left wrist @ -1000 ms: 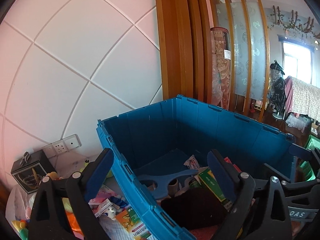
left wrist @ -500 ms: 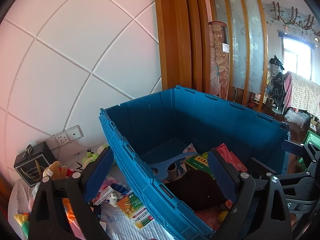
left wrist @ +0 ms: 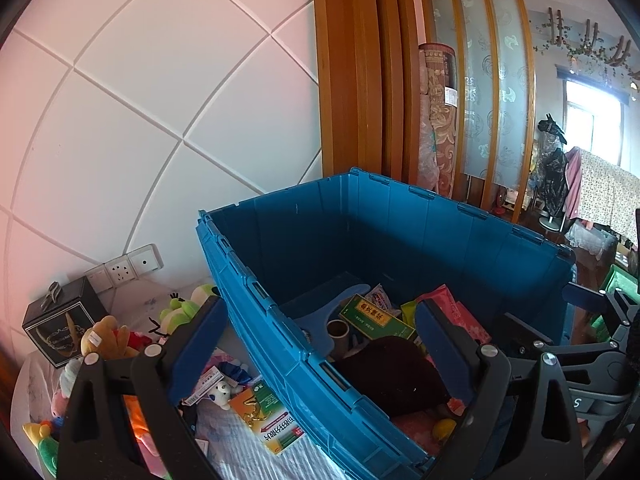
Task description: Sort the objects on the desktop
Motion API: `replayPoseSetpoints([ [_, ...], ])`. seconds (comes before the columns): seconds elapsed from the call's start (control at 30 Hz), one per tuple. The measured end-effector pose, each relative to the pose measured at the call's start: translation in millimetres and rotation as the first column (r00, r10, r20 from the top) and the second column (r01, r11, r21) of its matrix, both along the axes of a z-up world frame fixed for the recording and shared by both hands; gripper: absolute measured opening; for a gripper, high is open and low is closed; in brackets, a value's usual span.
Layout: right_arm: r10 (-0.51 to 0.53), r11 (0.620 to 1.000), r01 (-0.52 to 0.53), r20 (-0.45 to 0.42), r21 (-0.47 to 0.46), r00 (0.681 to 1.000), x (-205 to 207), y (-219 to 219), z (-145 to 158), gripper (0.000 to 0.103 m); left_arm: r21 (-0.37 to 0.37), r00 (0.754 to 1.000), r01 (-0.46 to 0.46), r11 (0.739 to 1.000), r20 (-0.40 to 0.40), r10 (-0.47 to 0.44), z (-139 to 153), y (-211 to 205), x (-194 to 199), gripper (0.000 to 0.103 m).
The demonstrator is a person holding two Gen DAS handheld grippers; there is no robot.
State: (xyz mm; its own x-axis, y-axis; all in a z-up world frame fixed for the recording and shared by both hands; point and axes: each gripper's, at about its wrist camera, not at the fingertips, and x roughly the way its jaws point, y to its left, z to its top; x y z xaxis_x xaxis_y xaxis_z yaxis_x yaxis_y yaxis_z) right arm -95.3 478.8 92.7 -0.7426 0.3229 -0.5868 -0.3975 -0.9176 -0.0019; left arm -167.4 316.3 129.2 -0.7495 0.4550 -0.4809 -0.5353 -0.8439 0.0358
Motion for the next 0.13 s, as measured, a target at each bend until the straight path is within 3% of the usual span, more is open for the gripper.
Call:
replayPoseSetpoints([
  [0.13,-0.009,1.000,0.009,0.006,-0.004,1.000,-1.0,1.4,-1.7,0.103,0.002,1.000,0.011,1.000,-0.006,-0.011,-1.4,0.3,1.4,0.096],
])
